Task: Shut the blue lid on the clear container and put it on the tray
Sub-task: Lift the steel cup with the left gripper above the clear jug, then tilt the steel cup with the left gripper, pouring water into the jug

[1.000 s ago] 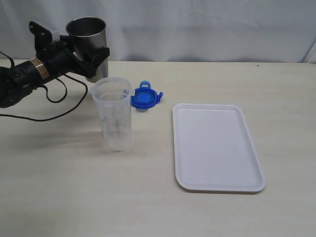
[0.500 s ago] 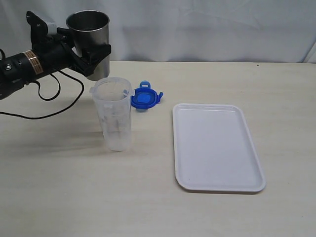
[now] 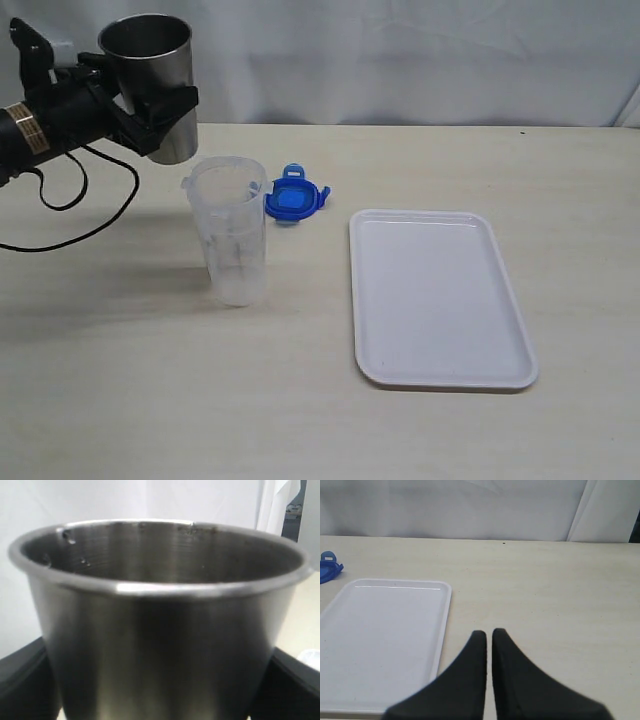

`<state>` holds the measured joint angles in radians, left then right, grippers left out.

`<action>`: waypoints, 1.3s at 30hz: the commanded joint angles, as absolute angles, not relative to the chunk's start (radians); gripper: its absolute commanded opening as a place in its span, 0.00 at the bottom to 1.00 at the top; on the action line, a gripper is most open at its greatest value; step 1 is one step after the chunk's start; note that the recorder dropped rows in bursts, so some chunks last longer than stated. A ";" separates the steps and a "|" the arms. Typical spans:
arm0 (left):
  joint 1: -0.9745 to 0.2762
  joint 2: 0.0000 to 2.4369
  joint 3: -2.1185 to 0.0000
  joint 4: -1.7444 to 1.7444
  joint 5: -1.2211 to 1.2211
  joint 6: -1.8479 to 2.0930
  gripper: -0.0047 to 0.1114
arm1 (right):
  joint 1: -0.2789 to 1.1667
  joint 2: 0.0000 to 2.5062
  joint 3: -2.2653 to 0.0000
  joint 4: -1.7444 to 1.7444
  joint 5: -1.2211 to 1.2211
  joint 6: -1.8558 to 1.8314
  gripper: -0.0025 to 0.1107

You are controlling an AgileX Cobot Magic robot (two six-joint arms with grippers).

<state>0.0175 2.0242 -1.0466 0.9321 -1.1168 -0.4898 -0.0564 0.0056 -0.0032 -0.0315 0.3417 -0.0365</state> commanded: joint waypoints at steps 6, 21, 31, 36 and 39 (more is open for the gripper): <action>0.040 1.999 -1.009 0.941 -1.221 -0.484 0.04 | -0.055 0.000 0.000 -0.031 0.342 -0.037 0.06; 0.040 1.961 -1.009 1.043 -1.221 -0.528 0.04 | -0.055 0.000 0.000 -0.031 0.342 -0.037 0.06; 0.031 1.961 -1.009 1.118 -1.221 -0.526 0.04 | -0.055 0.000 0.000 -0.031 0.342 -0.037 0.06; 0.017 1.961 -1.012 1.114 -1.221 -0.525 0.04 | -0.055 0.000 0.000 -0.031 0.342 -0.037 0.06; 0.004 1.958 -1.012 1.114 -1.221 -0.493 0.04 | -0.055 0.000 0.000 -0.031 0.342 -0.037 0.06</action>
